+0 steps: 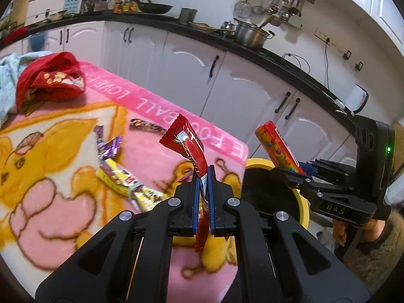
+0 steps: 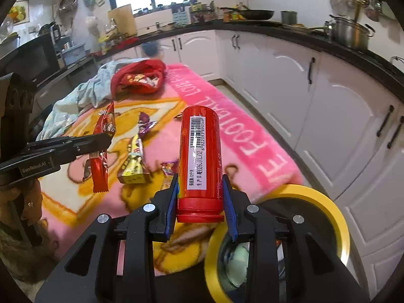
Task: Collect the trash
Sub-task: 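Carry the candy bar and red can over the yellow bin and open both tools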
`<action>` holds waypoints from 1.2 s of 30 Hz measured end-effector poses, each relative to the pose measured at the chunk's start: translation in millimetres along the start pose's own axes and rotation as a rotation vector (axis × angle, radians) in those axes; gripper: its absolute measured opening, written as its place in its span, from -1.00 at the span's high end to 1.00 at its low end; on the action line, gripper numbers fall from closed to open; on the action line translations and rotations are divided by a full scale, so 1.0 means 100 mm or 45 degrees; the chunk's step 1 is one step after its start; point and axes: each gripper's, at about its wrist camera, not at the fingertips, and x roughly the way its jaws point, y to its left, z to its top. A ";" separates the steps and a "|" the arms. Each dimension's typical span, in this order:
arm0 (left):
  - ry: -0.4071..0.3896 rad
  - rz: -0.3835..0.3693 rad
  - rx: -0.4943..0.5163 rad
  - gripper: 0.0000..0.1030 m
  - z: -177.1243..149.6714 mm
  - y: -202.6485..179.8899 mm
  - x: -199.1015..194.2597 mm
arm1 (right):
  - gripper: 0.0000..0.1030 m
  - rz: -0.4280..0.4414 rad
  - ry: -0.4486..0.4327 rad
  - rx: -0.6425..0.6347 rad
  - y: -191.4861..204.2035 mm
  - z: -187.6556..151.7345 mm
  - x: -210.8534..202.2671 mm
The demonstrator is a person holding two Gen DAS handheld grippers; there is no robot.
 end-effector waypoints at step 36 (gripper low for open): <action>0.185 -0.227 0.218 0.94 -0.12 -1.11 1.05 | 0.41 -0.277 0.075 0.279 -0.88 -0.87 -0.15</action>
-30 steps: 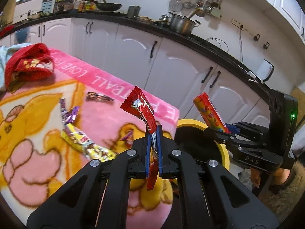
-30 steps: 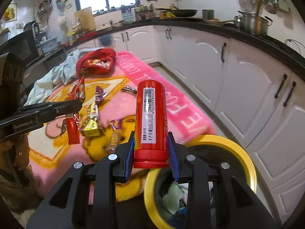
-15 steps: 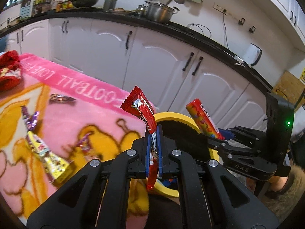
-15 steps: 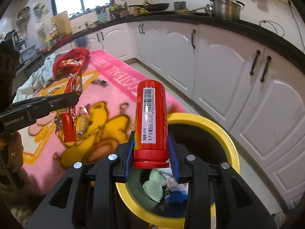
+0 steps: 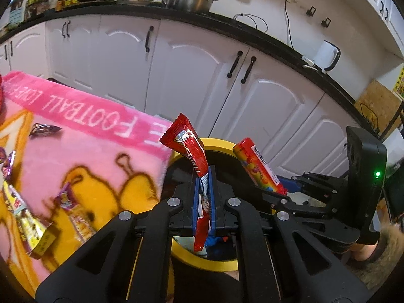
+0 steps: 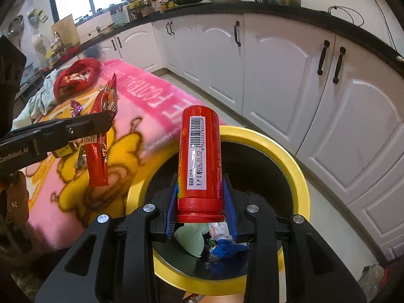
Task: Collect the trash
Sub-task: 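Carry the candy bar and red can over the yellow bin and open both tools, then move both open tools back over the remaining wrappers on the blanket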
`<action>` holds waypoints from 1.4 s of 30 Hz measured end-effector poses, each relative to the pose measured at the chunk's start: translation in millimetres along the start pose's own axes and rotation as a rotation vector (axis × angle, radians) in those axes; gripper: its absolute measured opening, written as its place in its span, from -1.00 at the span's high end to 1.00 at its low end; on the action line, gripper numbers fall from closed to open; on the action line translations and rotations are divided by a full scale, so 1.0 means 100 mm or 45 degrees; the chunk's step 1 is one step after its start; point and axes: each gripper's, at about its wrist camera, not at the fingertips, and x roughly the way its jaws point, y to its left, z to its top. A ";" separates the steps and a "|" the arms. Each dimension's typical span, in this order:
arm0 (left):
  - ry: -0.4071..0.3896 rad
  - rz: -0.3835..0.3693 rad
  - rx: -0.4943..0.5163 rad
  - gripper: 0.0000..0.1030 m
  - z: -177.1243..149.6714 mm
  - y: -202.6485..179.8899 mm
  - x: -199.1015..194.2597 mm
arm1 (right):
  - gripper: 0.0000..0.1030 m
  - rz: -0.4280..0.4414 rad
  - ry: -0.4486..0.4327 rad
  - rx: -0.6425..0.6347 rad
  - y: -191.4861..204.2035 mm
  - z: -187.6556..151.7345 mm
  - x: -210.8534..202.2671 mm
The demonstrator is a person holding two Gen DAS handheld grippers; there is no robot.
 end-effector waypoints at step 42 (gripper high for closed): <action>0.013 0.090 -0.073 -0.79 -0.04 0.18 0.07 | -0.12 -0.094 0.010 0.259 -0.52 -0.15 0.07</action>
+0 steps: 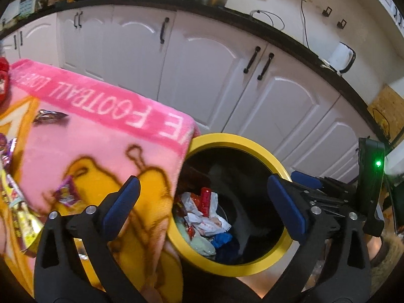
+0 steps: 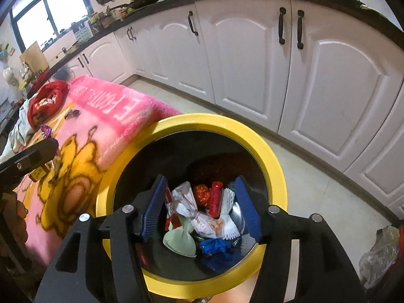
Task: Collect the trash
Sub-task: 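Move both open tools back over the remaining wrappers on the blanket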
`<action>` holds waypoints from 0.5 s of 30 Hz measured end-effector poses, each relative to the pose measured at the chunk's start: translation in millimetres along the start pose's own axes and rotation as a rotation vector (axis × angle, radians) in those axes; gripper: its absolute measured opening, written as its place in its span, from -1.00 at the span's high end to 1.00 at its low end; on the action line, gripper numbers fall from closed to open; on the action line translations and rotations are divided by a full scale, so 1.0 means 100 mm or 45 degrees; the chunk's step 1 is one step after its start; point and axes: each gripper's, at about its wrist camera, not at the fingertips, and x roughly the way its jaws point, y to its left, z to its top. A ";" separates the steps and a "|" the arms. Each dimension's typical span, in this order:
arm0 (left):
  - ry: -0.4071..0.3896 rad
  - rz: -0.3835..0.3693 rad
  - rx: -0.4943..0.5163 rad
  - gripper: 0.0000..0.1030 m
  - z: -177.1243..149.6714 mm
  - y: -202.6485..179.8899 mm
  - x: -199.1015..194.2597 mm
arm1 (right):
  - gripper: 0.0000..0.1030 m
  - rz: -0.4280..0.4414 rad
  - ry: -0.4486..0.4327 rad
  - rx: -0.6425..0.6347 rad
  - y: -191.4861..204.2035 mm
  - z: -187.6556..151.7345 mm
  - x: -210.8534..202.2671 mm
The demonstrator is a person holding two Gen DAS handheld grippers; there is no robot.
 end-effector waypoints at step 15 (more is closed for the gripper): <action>-0.162 0.080 -0.051 -0.79 0.04 0.22 -0.59 | -0.22 0.002 -0.162 -0.136 0.44 0.14 -0.39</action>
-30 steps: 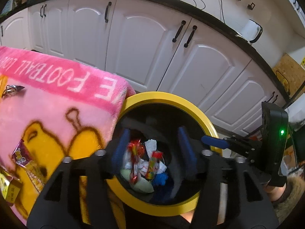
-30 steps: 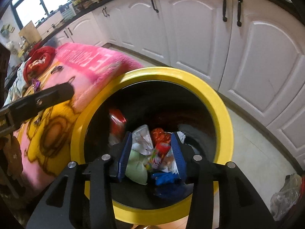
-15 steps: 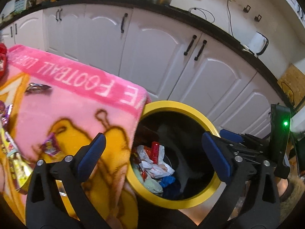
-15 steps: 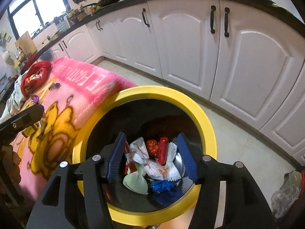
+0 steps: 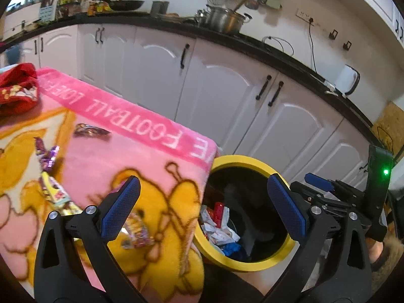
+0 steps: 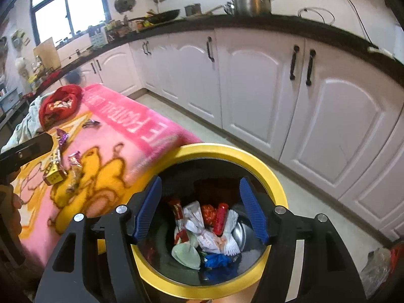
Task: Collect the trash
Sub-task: 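Move both open tools back over the remaining wrappers on the blanket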
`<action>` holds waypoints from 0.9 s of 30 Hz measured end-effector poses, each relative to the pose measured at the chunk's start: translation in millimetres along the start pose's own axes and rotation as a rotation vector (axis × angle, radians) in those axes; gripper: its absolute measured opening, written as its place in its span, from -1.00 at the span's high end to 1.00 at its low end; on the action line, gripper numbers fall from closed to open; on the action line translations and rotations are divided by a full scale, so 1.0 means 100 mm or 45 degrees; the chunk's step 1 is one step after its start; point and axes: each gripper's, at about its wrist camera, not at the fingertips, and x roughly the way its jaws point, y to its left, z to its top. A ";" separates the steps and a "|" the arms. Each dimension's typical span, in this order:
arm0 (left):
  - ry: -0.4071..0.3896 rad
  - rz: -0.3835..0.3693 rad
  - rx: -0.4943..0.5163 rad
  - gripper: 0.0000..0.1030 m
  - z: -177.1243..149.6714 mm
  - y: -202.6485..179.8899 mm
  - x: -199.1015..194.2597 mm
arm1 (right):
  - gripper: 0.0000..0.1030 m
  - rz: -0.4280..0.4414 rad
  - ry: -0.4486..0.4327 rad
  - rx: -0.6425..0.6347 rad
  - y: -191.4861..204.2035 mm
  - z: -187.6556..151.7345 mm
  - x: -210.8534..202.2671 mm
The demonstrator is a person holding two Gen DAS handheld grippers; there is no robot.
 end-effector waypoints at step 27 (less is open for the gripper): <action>-0.158 0.144 -0.230 -0.79 -0.01 0.93 -0.64 | -0.28 0.156 -0.067 -0.271 1.09 0.14 -0.24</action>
